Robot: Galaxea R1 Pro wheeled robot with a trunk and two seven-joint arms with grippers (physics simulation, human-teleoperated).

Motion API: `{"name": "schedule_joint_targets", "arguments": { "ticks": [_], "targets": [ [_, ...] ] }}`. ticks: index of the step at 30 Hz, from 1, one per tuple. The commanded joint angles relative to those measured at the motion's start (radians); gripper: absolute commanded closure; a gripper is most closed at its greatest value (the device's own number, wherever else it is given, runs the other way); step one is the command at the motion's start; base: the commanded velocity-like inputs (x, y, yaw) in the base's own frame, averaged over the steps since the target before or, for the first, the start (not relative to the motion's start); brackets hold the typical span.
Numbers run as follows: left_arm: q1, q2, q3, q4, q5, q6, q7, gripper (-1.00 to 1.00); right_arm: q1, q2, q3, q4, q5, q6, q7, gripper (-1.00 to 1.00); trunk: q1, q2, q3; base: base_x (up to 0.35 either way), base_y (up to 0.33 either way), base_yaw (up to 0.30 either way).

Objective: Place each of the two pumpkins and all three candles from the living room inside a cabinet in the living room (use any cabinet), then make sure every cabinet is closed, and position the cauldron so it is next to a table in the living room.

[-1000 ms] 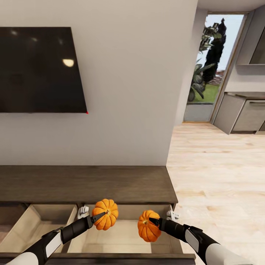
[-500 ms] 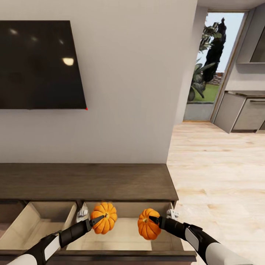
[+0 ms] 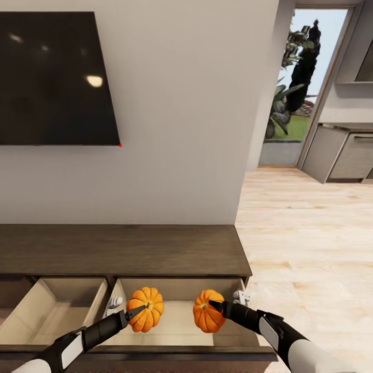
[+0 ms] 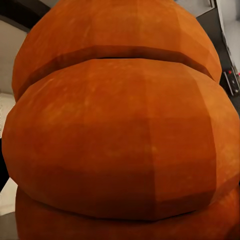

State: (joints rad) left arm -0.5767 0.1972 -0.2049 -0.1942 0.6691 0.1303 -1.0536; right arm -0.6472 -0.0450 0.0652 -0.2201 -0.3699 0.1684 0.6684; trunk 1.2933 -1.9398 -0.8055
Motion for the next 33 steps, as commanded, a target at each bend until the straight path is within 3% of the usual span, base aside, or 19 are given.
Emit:
{"name": "schedule_joint_targets", "arguments": {
  "ticks": [1,9,15,23,33],
  "targets": [
    [0.0,0.0,0.001,-0.002,0.001,0.0,0.0,1.0,0.0,0.0,-0.001,-0.001,-0.001,0.0,-0.001,1.0,0.004,-0.007,-0.005,0.0,0.0,0.0],
    [0.0,0.002,0.001,-0.014,0.0,0.001,0.0,1.0,0.0,-0.001,-0.001,-0.01,-0.001,0.0,-0.001,1.0,0.035,-0.063,-0.042,0.0,0.0,0.0],
    [0.0,0.023,0.019,-0.014,0.005,-0.001,-0.006,1.0,0.0,-0.004,-0.002,-0.01,-0.004,0.0,-0.001,1.0,0.035,-0.063,-0.052,0.003,-0.001,0.0],
    [0.0,0.024,0.023,-0.013,0.005,-0.001,-0.005,1.0,0.0,-0.001,-0.002,-0.009,-0.005,-0.002,-0.001,1.0,0.035,-0.063,-0.055,0.198,-0.03,0.0],
    [0.0,0.023,0.024,-0.013,0.006,-0.001,-0.005,1.0,0.0,0.001,-0.001,-0.009,-0.006,-0.001,-0.001,1.0,0.035,-0.063,-0.056,0.015,-0.001,0.0]
  ]
}}
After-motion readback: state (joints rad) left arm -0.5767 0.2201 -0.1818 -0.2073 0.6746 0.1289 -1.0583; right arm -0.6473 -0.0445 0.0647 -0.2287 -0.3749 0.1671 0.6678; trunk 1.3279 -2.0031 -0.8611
